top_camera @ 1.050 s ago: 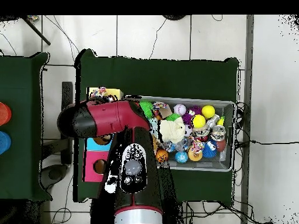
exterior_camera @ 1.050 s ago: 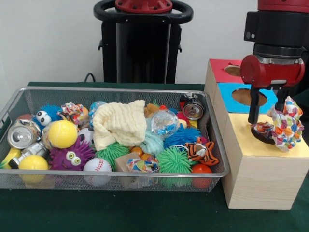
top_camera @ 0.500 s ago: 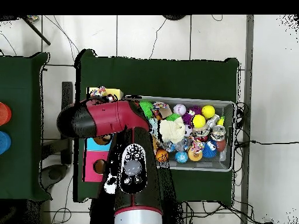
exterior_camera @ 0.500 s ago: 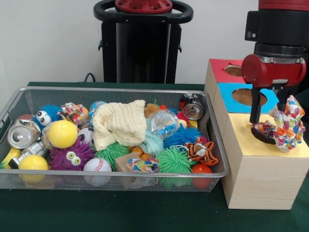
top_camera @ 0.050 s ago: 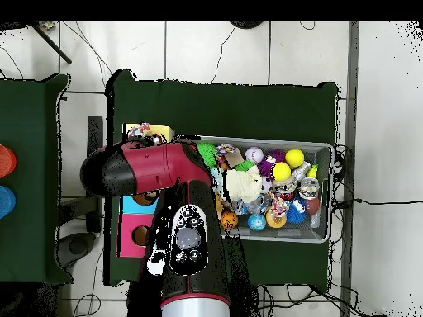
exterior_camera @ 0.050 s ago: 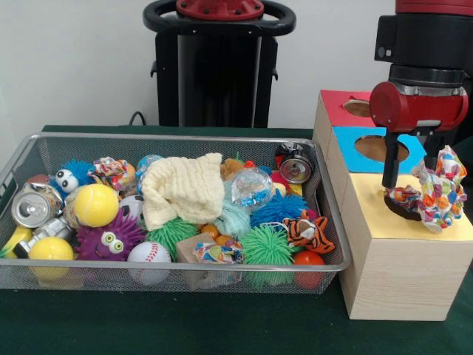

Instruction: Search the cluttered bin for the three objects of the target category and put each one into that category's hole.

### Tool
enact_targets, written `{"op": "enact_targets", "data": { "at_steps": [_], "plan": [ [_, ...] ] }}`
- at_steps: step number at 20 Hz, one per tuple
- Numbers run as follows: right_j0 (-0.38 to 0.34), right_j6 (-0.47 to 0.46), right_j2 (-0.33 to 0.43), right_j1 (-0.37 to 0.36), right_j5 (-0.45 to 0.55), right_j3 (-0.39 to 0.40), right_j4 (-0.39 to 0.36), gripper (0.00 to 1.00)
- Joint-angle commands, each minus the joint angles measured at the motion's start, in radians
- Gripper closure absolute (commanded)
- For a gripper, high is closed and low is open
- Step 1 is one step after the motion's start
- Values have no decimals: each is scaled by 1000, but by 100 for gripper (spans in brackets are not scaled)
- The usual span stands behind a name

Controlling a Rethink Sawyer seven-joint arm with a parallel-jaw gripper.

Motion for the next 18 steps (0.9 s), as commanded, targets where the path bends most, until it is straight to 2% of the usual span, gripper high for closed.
{"op": "enact_targets", "data": {
  "at_steps": [1,18],
  "plan": [
    [-17,131,40,-5,-26,81,-6,0],
    [-56,60,76,-75,16,134,-15,0]
  ]
}}
